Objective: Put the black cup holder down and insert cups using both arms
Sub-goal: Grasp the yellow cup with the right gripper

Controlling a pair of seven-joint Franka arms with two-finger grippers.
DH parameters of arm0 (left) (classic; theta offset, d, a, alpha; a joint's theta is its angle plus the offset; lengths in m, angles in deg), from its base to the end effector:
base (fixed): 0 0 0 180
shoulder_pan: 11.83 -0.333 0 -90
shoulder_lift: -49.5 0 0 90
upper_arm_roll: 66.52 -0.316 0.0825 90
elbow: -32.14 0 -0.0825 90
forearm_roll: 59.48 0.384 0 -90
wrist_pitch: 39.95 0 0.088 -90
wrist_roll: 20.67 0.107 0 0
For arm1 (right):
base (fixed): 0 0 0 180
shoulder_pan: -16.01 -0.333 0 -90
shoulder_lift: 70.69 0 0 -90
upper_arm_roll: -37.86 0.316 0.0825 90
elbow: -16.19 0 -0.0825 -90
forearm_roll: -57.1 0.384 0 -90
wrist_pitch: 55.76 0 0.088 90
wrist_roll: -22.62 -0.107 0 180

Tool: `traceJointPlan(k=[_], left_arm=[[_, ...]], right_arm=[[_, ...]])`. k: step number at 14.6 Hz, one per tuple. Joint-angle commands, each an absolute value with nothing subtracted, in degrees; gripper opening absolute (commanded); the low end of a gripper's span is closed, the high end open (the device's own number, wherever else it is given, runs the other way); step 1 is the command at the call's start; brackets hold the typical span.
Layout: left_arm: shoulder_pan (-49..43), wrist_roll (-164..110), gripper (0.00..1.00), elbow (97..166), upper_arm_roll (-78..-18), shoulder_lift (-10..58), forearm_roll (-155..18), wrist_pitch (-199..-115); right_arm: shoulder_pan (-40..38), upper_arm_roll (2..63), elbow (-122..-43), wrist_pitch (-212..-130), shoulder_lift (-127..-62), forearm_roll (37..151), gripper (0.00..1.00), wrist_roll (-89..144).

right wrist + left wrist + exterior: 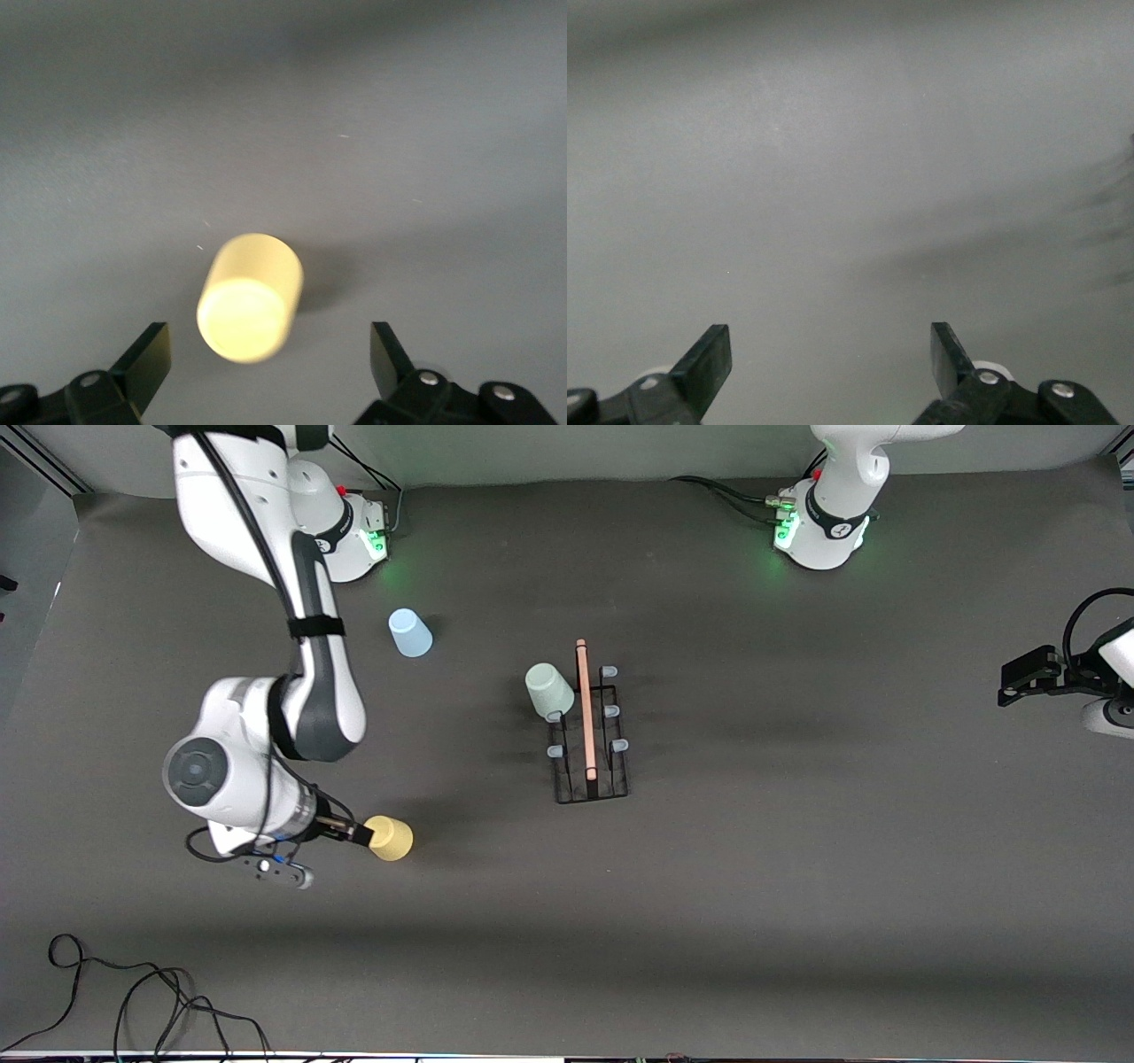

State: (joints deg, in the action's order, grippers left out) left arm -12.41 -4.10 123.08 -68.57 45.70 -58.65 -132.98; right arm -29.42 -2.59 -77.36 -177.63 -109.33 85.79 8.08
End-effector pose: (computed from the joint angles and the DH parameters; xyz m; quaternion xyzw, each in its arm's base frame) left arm 0.5769 0.0273 0.5838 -0.9924 0.1218 0.0161 0.0058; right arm 0.6667 0.1457 0.2954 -0.9867 0.1625 -0.0029 0.0027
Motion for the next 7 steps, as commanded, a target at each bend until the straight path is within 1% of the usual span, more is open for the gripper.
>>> traceJointPlan(k=[1,2,7], left_arm=[[-12.5,-4.4,1.00,122.3,-68.5,45.6,-59.2,-132.1],[-12.4,-4.4,1.00,122.3,-68.5,45.6,-59.3,-132.1],[-12.5,-4.4,1.00,122.4,-68.5,45.4,-59.3,-132.4]], right_arm=[[-29.4,-2.6,-75.8,-179.9,-113.7,94.7,1.00,13.5],[-29.5,-2.6,-75.8,-179.9,-114.7,97.1,1.00,15.0],[-30.1,-2.6,-76.5,-180.0,-116.5,97.2,1.00,15.2]])
